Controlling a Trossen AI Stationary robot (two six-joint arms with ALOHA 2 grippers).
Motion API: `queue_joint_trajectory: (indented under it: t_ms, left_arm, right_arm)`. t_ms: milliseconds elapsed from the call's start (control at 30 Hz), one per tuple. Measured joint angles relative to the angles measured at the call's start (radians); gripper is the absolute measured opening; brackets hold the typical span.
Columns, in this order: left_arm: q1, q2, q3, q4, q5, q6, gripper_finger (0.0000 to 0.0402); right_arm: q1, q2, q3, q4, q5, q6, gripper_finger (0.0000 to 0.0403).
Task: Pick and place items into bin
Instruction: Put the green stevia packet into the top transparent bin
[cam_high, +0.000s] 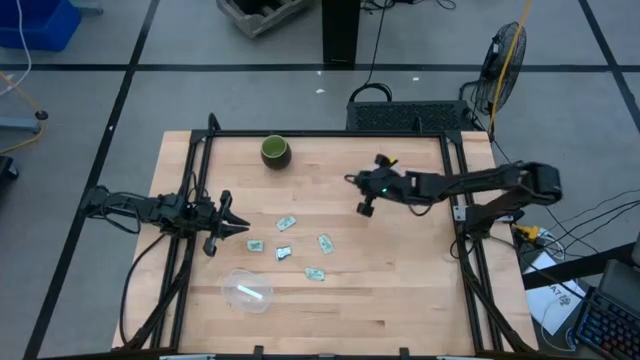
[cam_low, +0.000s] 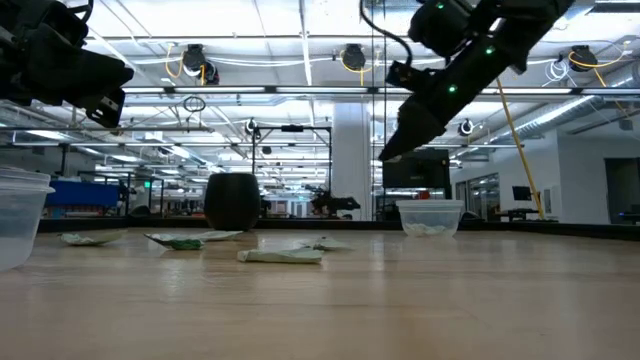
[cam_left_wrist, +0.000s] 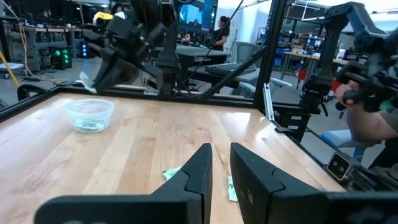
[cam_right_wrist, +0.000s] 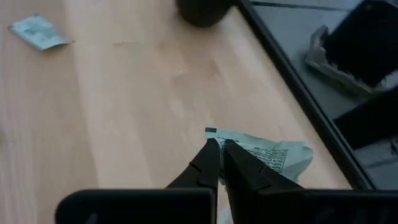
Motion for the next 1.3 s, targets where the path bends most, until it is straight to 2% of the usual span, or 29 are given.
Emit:
queue_joint_trajectory:
  t_ms: [167, 367, 600, 1300]
  left_arm:
    - [0.000, 0.000, 0.000, 0.000, 0.000, 0.000, 0.0061]
    - [0.000, 0.000, 0.000, 0.000, 0.000, 0.000, 0.0060]
    - [0.000, 0.000, 0.000, 0.000, 0.000, 0.000, 0.0060]
    - [0.000, 0.000, 0.000, 0.000, 0.000, 0.000, 0.0061]
  right_arm:
    - [-0.059, -0.093, -0.074, 0.005, -0.007, 0.062, 0.0004]
    - [-0.149, -0.118, -0.140, 0.044, -0.158, 0.109, 0.0004]
    - [-0.211, -0.108, -0.153, 0.017, -0.158, 0.146, 0.0004]
    - [-0.234, -0.108, -0.153, -0.029, -0.209, 0.258, 0.0004]
